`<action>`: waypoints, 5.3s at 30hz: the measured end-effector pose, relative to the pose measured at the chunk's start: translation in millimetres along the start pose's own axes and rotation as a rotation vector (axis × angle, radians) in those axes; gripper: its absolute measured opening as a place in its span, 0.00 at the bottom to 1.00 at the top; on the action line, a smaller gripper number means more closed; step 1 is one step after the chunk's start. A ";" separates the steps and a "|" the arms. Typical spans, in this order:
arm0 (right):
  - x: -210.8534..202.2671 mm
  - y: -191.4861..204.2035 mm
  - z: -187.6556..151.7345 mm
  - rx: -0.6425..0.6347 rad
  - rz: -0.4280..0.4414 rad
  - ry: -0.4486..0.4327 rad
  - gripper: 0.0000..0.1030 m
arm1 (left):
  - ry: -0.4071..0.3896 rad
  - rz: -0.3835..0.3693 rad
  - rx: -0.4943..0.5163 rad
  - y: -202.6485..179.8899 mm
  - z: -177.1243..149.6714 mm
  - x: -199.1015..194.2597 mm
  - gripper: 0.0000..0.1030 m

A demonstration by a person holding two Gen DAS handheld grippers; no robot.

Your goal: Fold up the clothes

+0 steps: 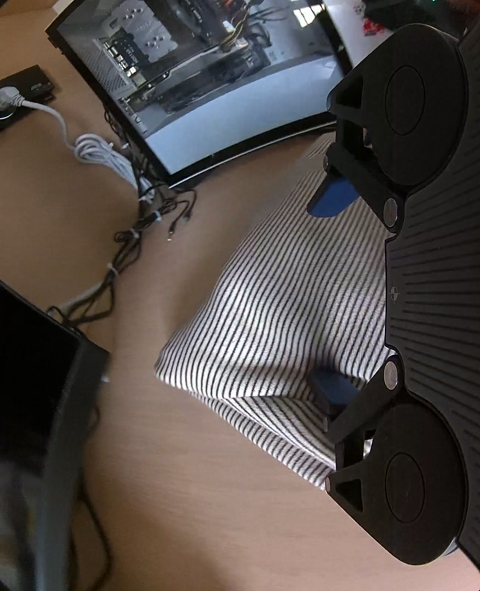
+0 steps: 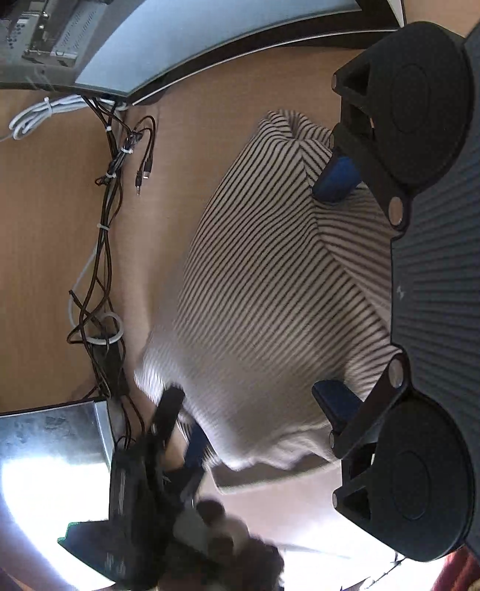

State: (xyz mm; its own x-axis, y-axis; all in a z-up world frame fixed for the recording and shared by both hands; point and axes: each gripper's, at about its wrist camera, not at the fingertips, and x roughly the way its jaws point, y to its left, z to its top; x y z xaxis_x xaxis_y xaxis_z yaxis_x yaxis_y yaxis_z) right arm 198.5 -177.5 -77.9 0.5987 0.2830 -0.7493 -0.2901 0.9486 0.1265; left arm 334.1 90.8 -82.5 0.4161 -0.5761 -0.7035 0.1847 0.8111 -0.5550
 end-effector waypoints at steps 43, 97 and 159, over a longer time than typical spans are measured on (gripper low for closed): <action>-3.2 34.0 -16.4 0.056 -0.111 0.006 1.00 | 0.045 0.038 0.156 -46.1 -10.4 24.1 0.75; -11.1 116.8 -33.7 -0.137 -0.426 -0.008 1.00 | -0.053 0.224 0.410 -39.1 -109.0 -67.9 0.79; -28.4 60.5 -36.0 -0.208 0.133 0.060 0.53 | -0.041 0.458 0.625 -100.9 -212.9 -51.4 0.92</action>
State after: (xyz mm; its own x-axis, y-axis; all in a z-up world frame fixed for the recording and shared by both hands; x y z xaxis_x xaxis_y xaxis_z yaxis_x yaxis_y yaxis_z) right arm 137.1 -133.2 -72.3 0.5015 0.3886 -0.7730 -0.5147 0.8522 0.0944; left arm 104.5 17.1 -84.9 0.6026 -0.1754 -0.7785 0.4494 0.8807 0.1495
